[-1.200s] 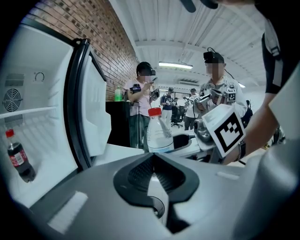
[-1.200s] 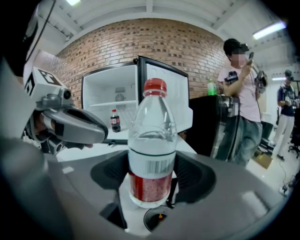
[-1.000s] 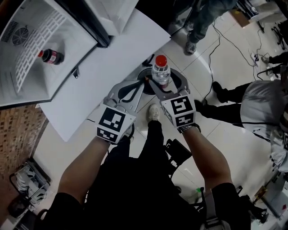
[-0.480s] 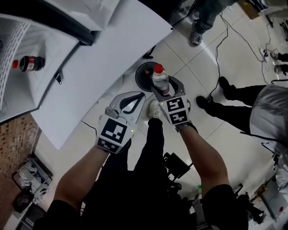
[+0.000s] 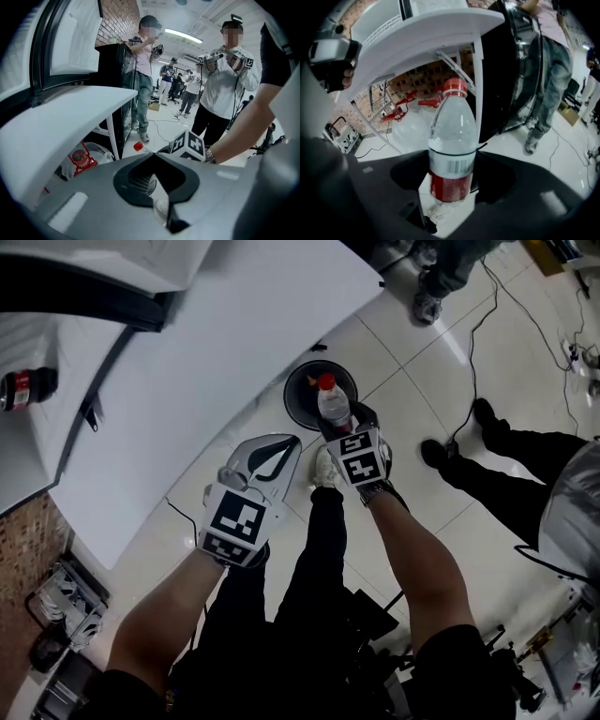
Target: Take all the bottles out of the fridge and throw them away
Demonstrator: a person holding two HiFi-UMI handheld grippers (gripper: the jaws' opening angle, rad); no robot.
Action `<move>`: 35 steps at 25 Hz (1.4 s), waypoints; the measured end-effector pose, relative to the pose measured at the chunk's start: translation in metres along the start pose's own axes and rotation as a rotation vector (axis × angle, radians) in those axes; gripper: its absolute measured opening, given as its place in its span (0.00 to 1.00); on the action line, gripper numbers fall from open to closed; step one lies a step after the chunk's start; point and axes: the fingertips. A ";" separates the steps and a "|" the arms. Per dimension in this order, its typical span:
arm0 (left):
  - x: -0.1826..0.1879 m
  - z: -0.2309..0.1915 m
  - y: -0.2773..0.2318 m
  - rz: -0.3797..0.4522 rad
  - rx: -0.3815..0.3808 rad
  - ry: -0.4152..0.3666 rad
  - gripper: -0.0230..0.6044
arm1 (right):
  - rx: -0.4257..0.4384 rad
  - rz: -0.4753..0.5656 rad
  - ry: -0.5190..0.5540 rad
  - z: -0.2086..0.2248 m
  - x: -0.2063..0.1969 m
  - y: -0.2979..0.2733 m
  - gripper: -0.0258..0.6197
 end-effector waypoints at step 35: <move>0.004 -0.001 0.034 0.047 0.036 0.048 0.04 | 0.042 -0.129 -0.009 -0.027 0.002 -0.028 0.51</move>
Point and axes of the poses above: the fingertips, and each gripper's own axes: y backward along the fingers, z to its right, x out of its top, and after that the axes turned 5 degrees about -y, right-handed
